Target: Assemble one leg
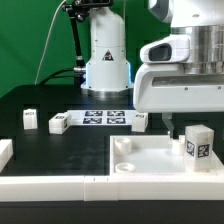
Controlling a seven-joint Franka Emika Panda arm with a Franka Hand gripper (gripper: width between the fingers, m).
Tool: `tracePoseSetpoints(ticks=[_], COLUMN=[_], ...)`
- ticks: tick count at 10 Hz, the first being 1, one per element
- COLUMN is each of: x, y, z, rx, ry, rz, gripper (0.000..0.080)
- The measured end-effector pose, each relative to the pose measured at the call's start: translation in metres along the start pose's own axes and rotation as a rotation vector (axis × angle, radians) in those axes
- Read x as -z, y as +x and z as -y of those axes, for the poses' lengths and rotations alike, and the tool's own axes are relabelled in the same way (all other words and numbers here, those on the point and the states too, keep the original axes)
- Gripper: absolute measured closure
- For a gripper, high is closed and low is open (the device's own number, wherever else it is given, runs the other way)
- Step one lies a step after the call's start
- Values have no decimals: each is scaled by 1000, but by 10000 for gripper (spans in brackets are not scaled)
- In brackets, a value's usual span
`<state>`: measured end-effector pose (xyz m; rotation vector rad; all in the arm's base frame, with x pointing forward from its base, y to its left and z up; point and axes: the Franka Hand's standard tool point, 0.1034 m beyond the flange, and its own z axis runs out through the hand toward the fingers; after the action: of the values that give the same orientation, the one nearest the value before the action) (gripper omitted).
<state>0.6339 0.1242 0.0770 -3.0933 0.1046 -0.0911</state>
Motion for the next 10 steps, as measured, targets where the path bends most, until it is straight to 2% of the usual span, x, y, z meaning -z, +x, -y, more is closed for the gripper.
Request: tracePoseSetpoints(ticks=[2,3,4,5,6,7,8,10], x=[0,0,0,0,0,0,0,0], y=[1,1,1,1,1,1,1,1], z=[-2,-2,-2,-2,-3,-3,-3,-3], rx=[151,185,176,176,160,147,146,-114], ry=[-1,-1,-1,-1,-1,-1,-1,3], rz=[-1,-1,-1,-1,-1,-1,-1,-4], gripper=[151,283,283,432,432,509,509,509])
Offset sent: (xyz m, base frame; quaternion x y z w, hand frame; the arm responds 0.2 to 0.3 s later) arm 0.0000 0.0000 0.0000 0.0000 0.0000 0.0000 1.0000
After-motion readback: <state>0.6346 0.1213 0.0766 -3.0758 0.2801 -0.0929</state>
